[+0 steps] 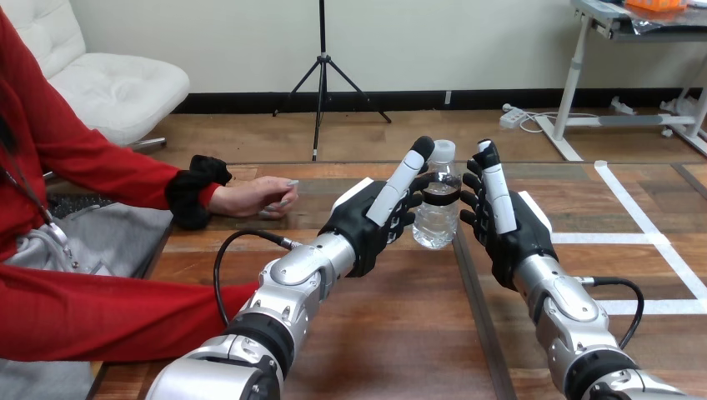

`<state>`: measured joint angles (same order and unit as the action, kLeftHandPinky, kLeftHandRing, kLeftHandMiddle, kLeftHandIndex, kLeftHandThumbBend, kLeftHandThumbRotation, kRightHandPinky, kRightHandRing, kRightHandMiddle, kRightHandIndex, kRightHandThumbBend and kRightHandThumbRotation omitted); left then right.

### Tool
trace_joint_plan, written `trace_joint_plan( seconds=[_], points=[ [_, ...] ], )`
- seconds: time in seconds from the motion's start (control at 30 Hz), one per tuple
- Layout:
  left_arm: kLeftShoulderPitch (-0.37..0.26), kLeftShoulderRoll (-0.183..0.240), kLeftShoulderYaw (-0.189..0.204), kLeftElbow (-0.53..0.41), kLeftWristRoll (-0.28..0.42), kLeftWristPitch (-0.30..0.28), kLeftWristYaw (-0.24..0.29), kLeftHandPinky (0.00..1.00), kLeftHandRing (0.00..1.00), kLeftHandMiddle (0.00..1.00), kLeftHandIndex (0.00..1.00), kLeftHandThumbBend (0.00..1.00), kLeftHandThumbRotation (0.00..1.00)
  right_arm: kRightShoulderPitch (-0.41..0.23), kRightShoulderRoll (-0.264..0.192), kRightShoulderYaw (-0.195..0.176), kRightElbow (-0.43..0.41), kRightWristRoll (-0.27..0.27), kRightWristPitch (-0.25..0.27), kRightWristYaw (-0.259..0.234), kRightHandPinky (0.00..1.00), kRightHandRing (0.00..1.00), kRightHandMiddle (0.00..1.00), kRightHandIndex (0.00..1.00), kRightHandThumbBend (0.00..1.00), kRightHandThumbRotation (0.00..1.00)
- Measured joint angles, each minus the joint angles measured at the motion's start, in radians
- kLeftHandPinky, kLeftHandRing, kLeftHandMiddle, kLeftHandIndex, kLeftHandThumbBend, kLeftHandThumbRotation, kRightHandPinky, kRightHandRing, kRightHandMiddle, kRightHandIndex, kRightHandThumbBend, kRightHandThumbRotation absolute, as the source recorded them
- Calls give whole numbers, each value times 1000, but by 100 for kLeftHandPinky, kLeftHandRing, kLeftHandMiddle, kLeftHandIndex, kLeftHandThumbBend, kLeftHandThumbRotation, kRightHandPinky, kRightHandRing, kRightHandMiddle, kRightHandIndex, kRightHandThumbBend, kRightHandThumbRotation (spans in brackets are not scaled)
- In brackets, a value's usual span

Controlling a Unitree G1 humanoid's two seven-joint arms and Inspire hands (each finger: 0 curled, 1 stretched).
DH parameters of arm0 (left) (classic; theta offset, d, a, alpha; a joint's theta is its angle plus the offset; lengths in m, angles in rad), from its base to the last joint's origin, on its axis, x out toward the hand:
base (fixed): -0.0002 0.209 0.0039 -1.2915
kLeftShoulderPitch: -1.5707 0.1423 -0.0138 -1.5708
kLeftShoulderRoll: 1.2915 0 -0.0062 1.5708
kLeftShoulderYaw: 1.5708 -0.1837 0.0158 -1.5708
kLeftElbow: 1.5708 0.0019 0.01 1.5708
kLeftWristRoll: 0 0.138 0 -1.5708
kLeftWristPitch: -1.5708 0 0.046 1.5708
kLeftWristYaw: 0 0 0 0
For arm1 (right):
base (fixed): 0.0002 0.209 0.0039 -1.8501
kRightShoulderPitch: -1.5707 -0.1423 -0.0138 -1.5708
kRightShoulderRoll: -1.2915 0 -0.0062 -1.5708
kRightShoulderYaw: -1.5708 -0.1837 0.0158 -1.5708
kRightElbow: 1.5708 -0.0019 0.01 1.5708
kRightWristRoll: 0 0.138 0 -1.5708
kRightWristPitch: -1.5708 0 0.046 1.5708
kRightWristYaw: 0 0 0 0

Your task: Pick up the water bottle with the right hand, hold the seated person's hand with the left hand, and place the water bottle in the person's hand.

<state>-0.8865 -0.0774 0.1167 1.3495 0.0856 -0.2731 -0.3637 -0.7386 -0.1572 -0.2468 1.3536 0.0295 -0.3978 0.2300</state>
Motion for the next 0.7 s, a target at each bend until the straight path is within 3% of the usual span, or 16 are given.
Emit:
trace_joint_plan(
  seconds=[0.7],
  points=[
    [34,0,11,-1,-24,-66,-124,94,97,99,96,100,100,107,16,1,-19,13,-104,59,94,96,98,98,100,100]
  ],
)
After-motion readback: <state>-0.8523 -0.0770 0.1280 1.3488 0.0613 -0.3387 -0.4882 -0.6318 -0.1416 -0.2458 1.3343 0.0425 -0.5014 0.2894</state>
